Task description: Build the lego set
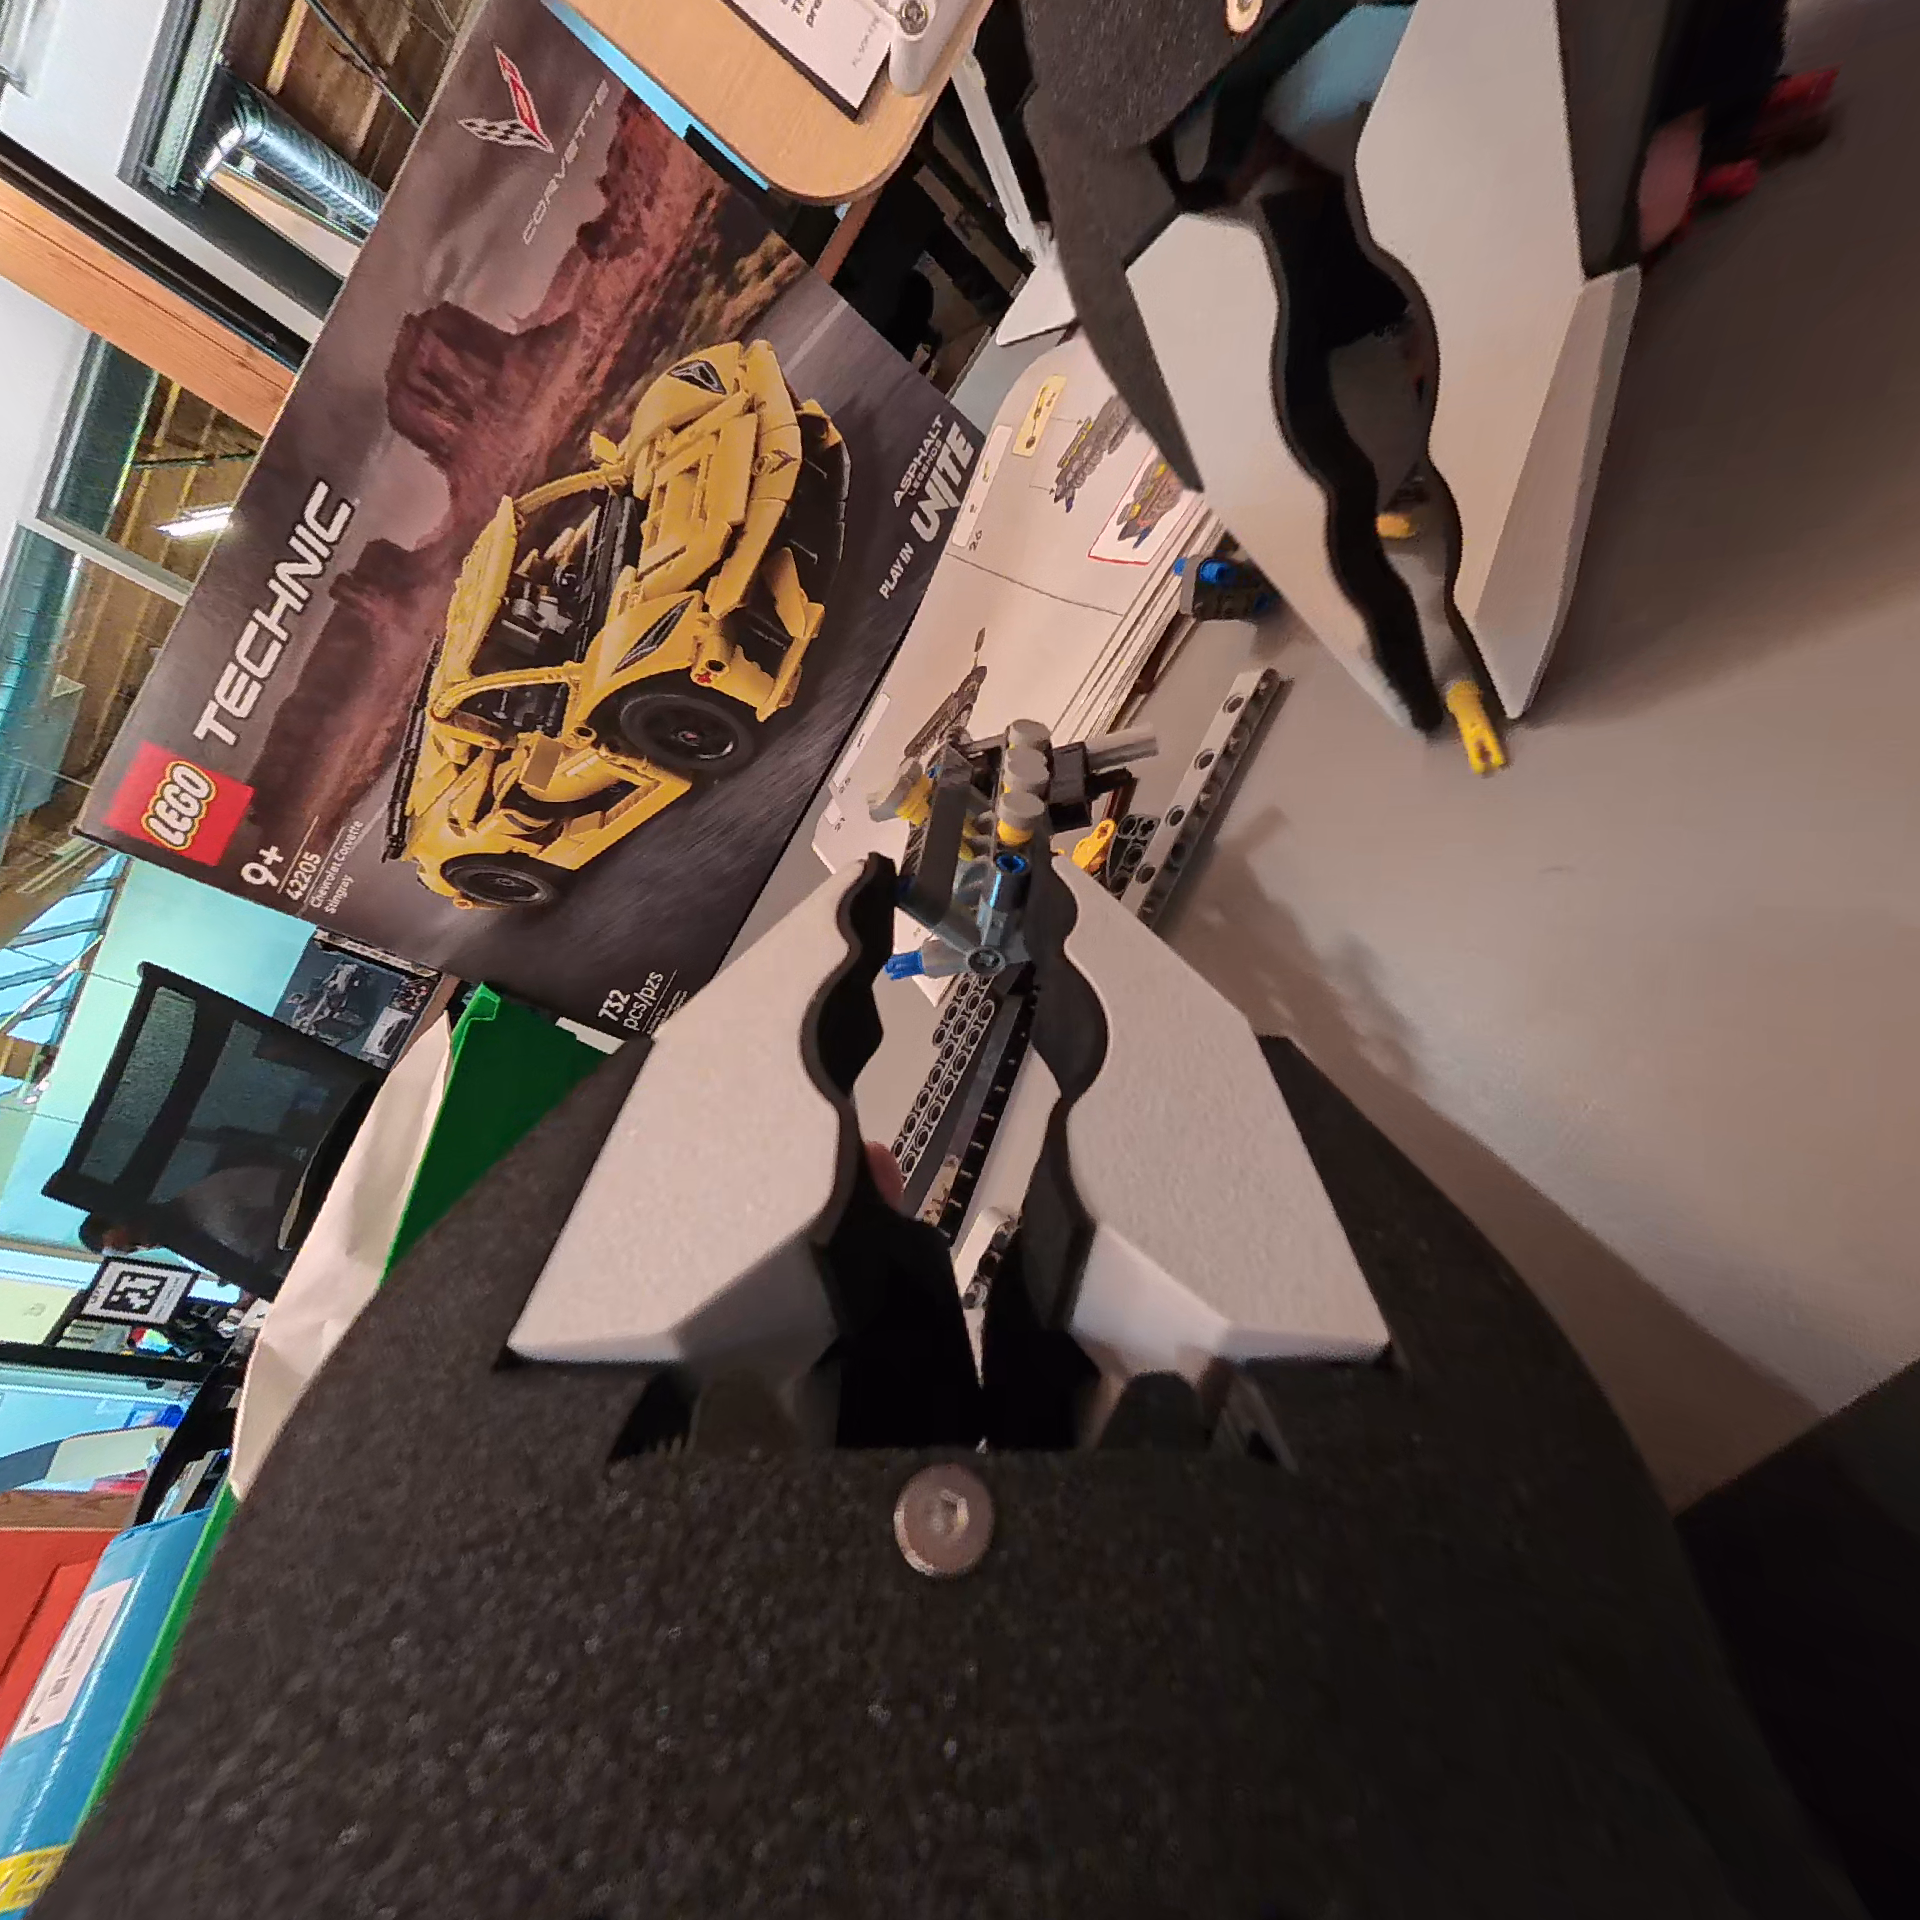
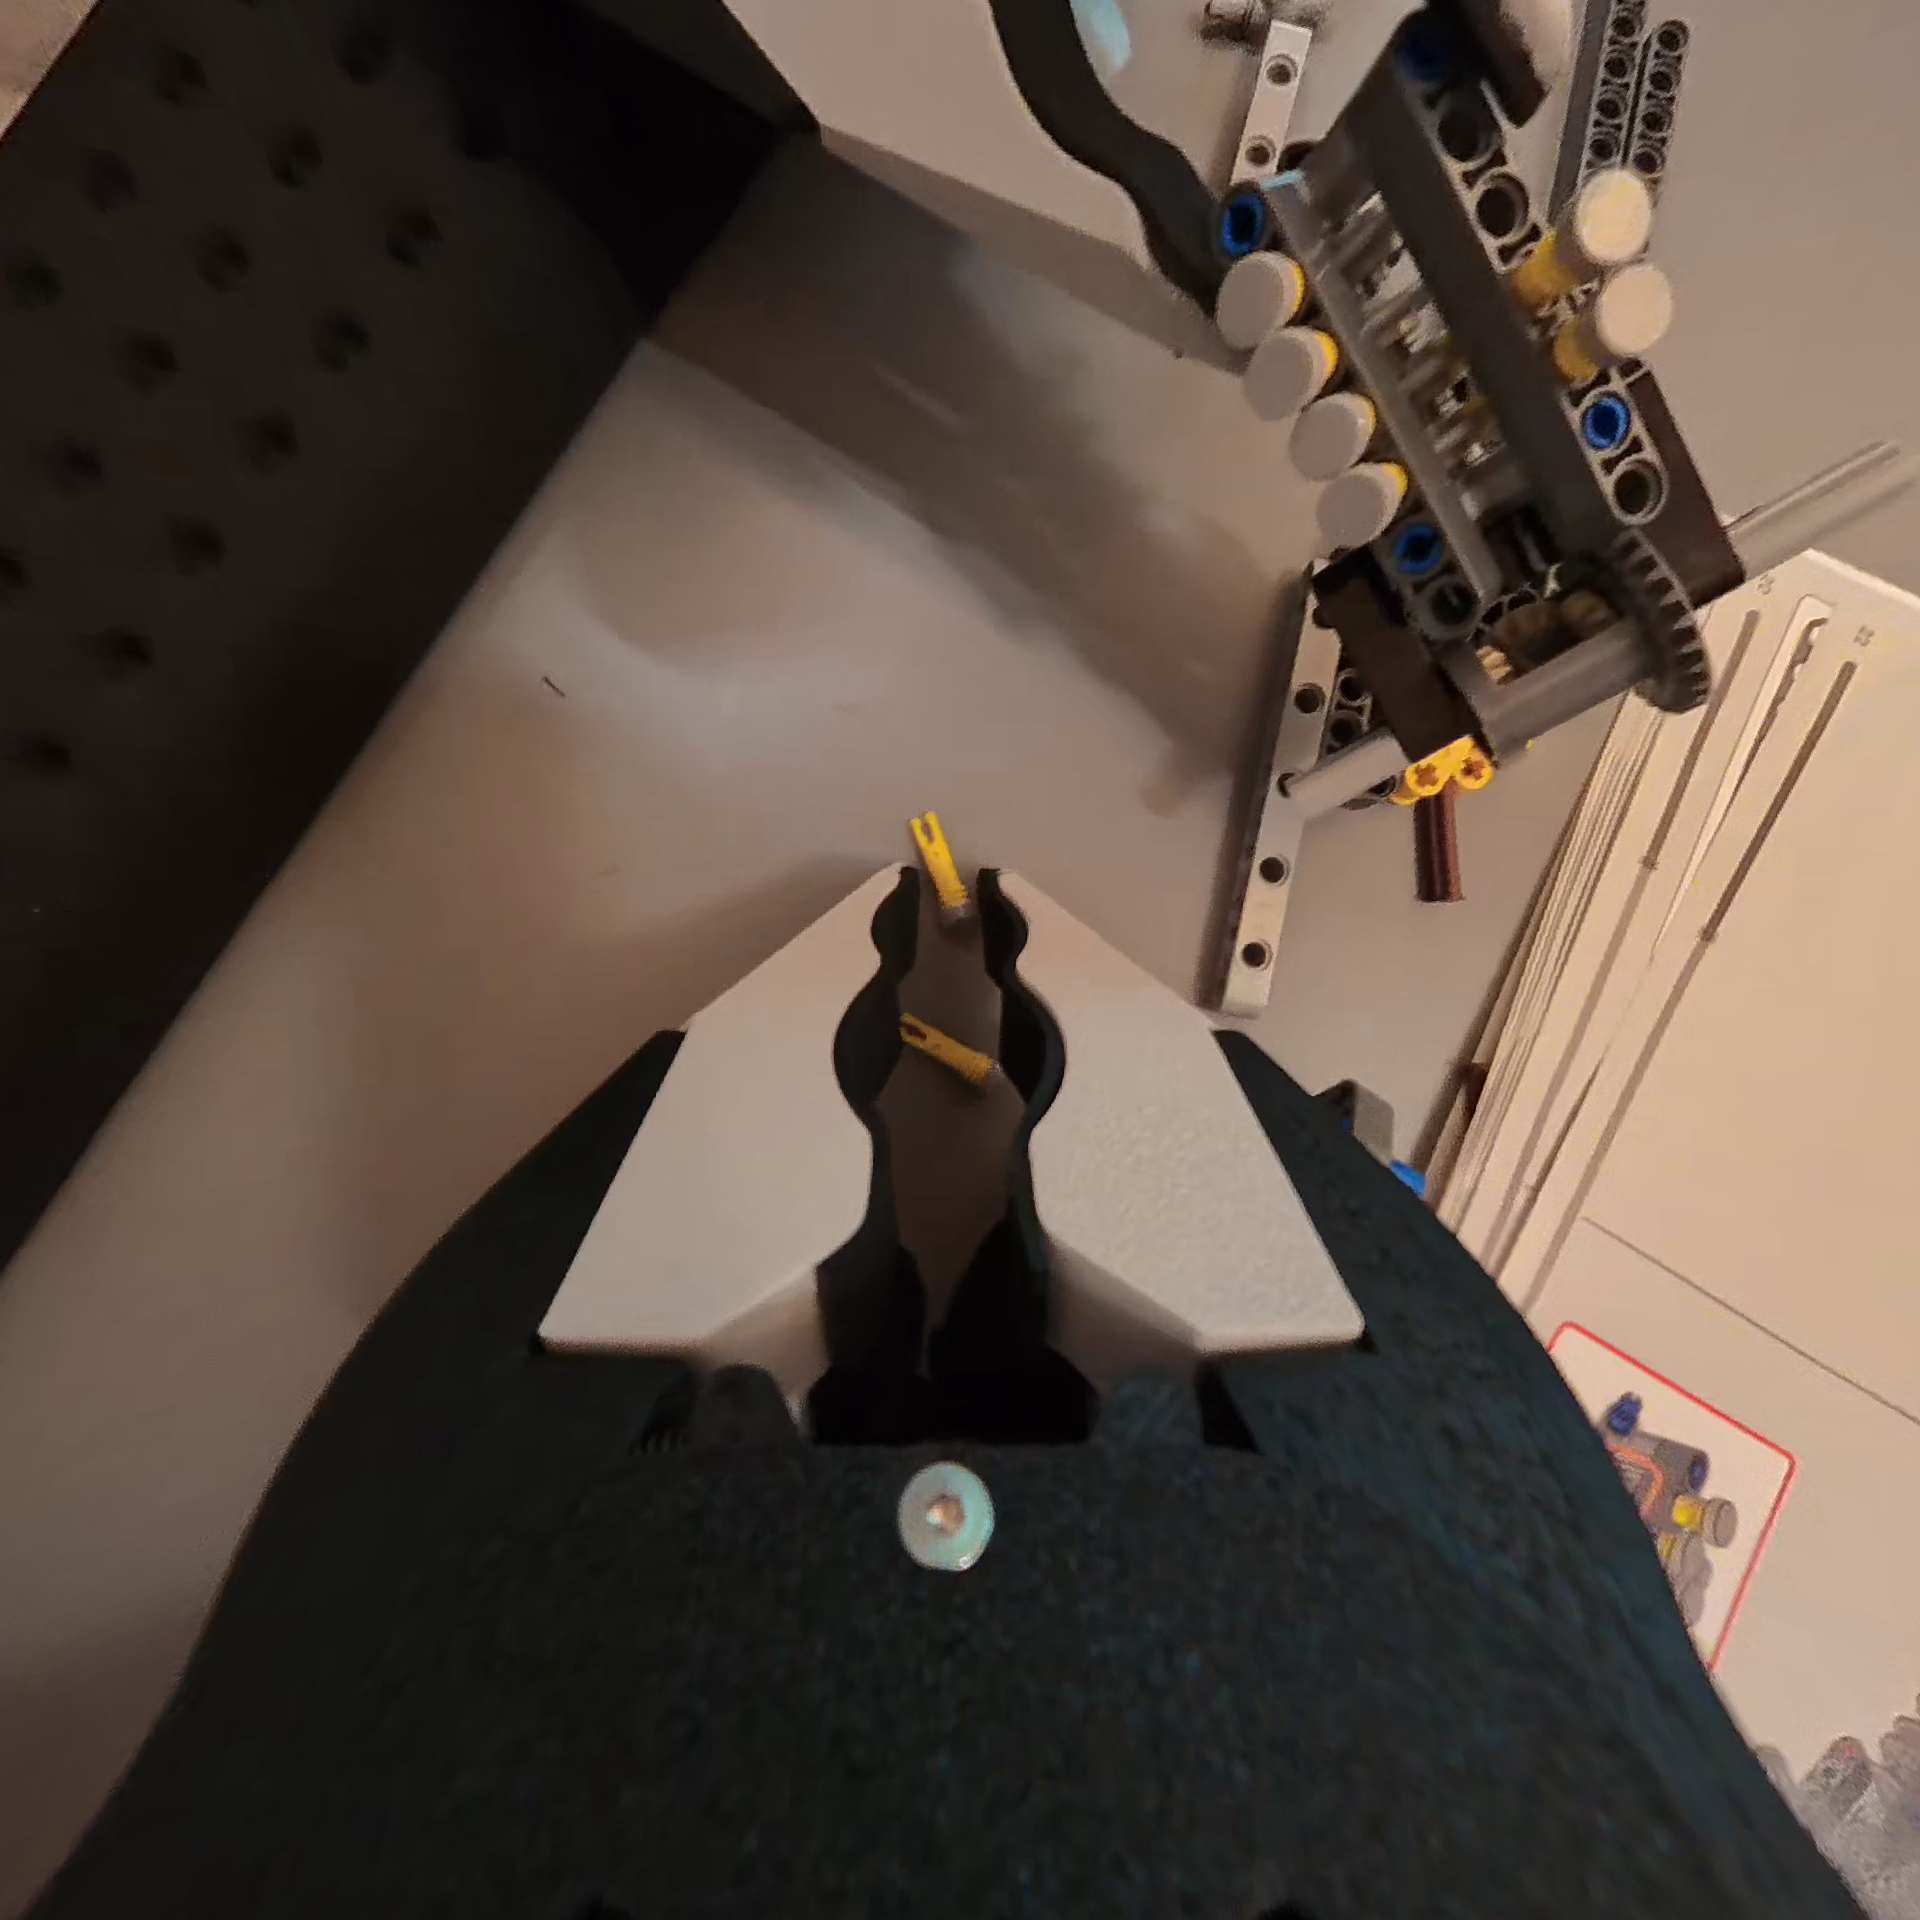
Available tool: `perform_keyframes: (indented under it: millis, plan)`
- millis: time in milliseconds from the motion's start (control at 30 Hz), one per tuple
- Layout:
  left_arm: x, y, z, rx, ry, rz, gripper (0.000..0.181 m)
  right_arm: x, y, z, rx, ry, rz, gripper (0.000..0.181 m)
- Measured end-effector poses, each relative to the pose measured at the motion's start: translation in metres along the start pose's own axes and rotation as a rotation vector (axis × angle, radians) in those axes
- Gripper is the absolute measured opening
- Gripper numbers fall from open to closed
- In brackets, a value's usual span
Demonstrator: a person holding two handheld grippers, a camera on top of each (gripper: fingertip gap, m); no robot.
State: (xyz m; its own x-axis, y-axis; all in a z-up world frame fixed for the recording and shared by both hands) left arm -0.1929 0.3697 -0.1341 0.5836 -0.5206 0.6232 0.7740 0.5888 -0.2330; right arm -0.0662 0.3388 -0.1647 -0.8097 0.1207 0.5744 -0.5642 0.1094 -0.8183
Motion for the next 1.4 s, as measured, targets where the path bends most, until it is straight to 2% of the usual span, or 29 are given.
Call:
perform_keyframes:
  millis: [267,367,500,600,767,900,1200,1400]
  plan:
    - [0.002,0.000,-0.004,-0.021,0.019,-0.018,0.024,-0.002,-0.001,0.006,-0.062,0.058,-0.036,0.006]
    - [0.004,0.000,-0.006,-0.019,0.047,-0.025,0.024,0.011,-0.019,0.001,-0.119,0.112,-0.072,0.005]
    - [0.009,0.005,-0.009,0.066,0.229,-0.007,0.023,0.043,-0.063,-0.012,-0.195,0.292,-0.105,0.005]
    - [0.013,0.013,-0.017,0.118,0.407,-0.004,0.023,0.058,-0.074,-0.018,-0.272,0.435,-0.065,0.005]
    - [0.022,0.018,-0.021,0.142,0.483,-0.040,0.023,0.060,-0.064,-0.014,-0.282,0.590,0.096,0.005]
    - [0.028,0.019,-0.024,0.152,0.518,-0.066,0.023,0.061,-0.056,-0.015,-0.295,0.655,0.160,0.005]
    - [0.033,0.018,-0.026,0.169,0.539,-0.079,0.023,0.065,-0.057,-0.018,-0.305,0.755,0.230,0.005]
    - [0.031,0.020,-0.023,0.186,0.541,-0.058,0.023,0.066,-0.056,-0.018,-0.313,0.753,0.291,0.005]
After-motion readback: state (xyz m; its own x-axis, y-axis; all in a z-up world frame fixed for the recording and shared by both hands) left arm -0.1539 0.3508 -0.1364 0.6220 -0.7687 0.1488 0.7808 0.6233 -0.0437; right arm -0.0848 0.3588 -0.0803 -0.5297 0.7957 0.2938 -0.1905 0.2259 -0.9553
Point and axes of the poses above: each gripper's, where its closed fingertips meet, y out along the fingers, x out of its top, z = x × y across the jaws, the point moved 6 cm from there along -y, back along the fingers, and after that the axes turned 1 degree about -x, right-handed, at the moved point
